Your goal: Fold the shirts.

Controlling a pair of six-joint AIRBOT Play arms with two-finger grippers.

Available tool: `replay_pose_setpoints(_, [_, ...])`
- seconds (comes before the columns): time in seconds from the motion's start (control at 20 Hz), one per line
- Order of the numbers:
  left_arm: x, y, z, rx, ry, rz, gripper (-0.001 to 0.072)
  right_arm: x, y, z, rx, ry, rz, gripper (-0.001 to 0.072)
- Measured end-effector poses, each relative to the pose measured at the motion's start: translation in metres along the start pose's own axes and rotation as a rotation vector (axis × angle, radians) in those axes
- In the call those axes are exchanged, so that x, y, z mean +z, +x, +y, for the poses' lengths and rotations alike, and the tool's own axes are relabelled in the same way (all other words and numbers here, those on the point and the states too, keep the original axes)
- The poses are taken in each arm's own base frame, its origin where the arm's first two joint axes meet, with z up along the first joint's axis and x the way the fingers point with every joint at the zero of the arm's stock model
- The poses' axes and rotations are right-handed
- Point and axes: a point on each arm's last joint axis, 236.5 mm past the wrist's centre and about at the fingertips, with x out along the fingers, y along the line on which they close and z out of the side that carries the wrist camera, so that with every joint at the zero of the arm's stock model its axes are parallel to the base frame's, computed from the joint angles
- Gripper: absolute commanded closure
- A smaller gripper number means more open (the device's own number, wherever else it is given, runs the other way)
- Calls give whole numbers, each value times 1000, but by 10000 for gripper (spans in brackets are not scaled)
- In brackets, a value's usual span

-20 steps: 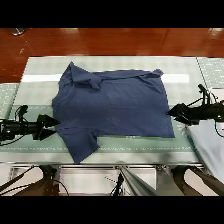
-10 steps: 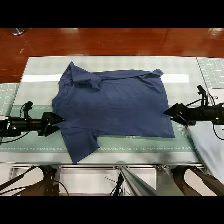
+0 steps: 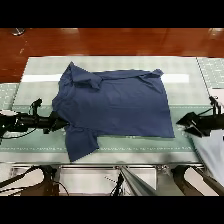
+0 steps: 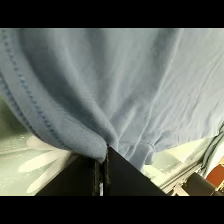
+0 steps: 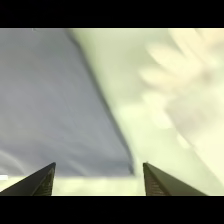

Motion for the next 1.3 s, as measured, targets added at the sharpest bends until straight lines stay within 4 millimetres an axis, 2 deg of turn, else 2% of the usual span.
replay_pose_setpoints(0.1, [0, 0, -1, -1, 4, 2, 687, -15, 8, -13, -29, 30, 49, 93])
replay_pose_setpoints(0.3, [0, 0, -2, -2, 7, 3, 687, -22, 19, -18, -23, 52, 71, 92])
replay_pose_setpoints(0.65, [0, 0, -2, -2, 9, 5, 687, -20, 41, 4, 123, 79, 130, 92])
replay_pose_setpoints(0.9, [0, 0, -2, -2, 9, 5, 687, -14, 50, 20, 195, 71, 128, 93])
replay_pose_setpoints(0.95, [0, 0, -2, -2, 8, 5, 687, -14, 52, 25, 196, 51, 129, 148])
replay_pose_setpoints(1.0, [0, 0, -2, -2, 8, 5, 688, -13, 56, 29, 191, 25, 126, 350])
replay_pose_setpoints(1.05, [0, 0, -2, -2, 8, 6, 687, -12, 60, 30, 170, -4, 119, 681])
replay_pose_setpoints(1.2, [-1, 0, -3, -6, 8, 12, 687, -11, 62, 53, 170, -101, 127, 682])
replay_pose_setpoints(1.3, [3, -5, -11, -18, 26, 12, 688, -2, 50, 75, 178, -184, 120, 682])
